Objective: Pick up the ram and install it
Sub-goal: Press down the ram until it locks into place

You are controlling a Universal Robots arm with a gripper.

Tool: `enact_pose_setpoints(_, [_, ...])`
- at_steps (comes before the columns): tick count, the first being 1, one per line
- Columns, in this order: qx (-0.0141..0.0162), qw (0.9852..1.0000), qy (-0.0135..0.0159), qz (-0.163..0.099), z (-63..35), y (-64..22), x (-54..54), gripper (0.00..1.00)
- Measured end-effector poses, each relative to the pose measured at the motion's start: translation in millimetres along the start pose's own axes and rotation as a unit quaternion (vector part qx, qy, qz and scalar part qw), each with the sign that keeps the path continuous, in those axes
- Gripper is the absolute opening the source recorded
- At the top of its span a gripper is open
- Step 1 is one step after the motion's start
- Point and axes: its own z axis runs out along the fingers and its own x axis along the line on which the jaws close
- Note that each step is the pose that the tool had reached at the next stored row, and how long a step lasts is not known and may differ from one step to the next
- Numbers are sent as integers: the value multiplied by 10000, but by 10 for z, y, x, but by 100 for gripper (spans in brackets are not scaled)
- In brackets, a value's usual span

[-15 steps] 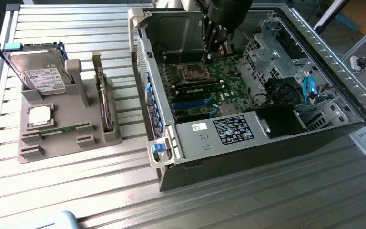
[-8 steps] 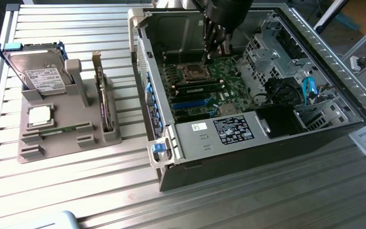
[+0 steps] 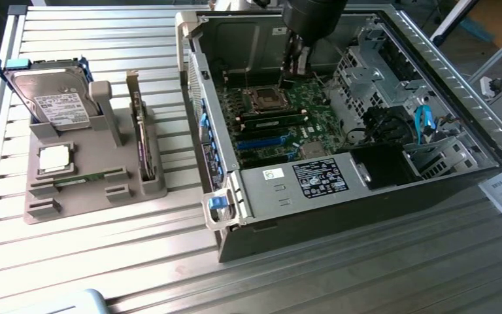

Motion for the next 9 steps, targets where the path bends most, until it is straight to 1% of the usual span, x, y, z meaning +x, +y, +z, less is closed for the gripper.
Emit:
enact_pose_setpoints(2, [15, 9997, 4, 238, 1, 0, 0, 11])
enact_pose_setpoints(3, [24, 9993, 7, 370, 1, 0, 0, 11])
enact_pose_setpoints(5, [44, 9976, 12, 692, 2, 0, 0, 11])
enact_pose_setpoints(9, [61, 9953, 17, 968, 2, 0, 0, 11])
